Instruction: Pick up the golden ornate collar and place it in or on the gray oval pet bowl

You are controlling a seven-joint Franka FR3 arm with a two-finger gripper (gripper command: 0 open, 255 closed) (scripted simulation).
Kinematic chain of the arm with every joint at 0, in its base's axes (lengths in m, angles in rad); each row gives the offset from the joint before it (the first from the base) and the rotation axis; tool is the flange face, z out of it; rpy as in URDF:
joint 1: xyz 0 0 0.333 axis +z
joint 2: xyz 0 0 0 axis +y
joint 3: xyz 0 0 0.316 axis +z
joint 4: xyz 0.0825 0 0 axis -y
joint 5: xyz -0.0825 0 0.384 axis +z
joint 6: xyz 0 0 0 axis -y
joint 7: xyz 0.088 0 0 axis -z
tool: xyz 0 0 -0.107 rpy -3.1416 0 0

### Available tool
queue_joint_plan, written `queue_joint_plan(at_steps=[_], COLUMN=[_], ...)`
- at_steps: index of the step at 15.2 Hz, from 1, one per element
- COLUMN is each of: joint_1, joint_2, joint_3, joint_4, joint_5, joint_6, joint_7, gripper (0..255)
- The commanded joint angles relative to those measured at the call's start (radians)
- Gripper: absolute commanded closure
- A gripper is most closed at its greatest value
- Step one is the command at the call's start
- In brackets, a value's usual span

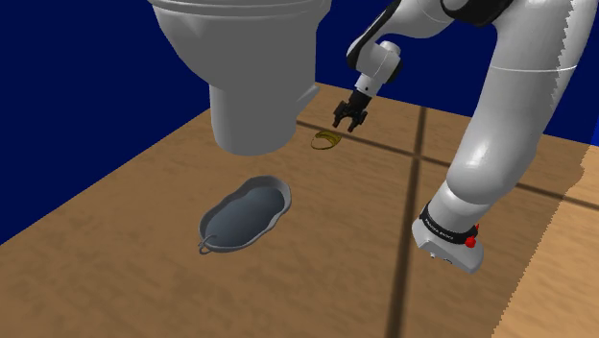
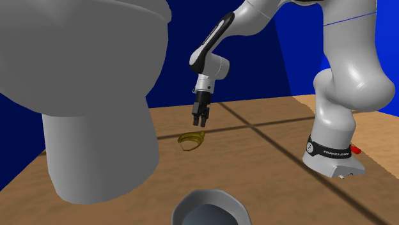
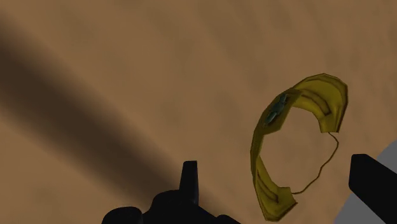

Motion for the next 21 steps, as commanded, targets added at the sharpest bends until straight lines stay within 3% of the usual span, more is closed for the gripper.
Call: queue_joint_plan(at_steps=[1, 6, 13, 14, 21], joint_1=[-0.001, 0.005, 0.005, 0.005, 0.005], joint_2=[0.024, 0.066, 0.066, 0.066, 0.066], joint_3=[0.010, 0.035, 0.035, 0.035, 0.034], joint_4=[0.004, -0.002, -0.002, -0.002, -0.002], joint_5=[0.029, 0.080, 0.079, 0.079, 0.079], joint_6=[0.013, 0.053, 0.053, 0.053, 0.052], joint_7=[-0.015, -0.044, -0.044, -0.044, -0.044], gripper=[0, 0, 0, 255, 255])
